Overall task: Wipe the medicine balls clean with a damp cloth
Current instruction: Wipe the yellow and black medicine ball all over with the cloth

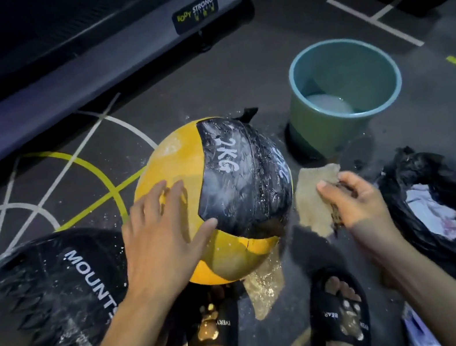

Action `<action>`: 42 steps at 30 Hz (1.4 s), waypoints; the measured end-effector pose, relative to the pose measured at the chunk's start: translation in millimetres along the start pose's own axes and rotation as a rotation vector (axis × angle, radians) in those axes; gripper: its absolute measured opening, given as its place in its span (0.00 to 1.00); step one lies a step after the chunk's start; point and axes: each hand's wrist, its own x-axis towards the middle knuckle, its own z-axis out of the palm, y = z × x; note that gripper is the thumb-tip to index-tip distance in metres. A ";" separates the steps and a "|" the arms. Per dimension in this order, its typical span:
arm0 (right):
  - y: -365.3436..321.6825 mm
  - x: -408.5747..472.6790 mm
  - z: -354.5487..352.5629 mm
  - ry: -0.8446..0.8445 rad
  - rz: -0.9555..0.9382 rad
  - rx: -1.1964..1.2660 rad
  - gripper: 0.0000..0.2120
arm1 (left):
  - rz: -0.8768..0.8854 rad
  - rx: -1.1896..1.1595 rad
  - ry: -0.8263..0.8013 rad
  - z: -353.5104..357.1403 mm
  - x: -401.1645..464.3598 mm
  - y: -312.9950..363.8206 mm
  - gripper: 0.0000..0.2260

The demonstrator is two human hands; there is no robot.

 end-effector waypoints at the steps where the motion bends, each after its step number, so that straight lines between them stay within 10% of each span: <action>1: 8.3 7.6 -2.2 -0.002 -0.027 -0.064 0.05 | -0.002 0.040 -0.047 6.7 1.8 -0.4 0.34; 11: 52.6 0.2 60.7 -0.046 -0.221 -0.217 0.06 | -0.023 0.052 -0.238 -10.3 83.4 -37.1 0.36; 16: 51.7 -3.8 80.6 -0.065 -0.254 -0.199 0.07 | 0.108 -0.100 0.180 -35.4 69.1 -7.8 0.24; 20: 58.3 -5.2 84.4 -0.054 -0.256 -0.179 0.08 | 0.280 -0.008 0.108 -26.9 49.2 17.3 0.28; 26: 39.8 12.4 71.4 -0.124 -0.297 -0.192 0.09 | 0.325 0.036 0.214 -6.2 45.0 24.8 0.08; 36: -78.0 184.9 123.2 -0.126 -0.670 -0.959 0.08 | 0.385 0.057 0.030 7.0 33.3 14.0 0.18; 42: -69.2 205.9 135.0 -0.522 -0.406 -1.087 0.10 | 0.405 0.052 -0.007 6.5 34.3 10.9 0.23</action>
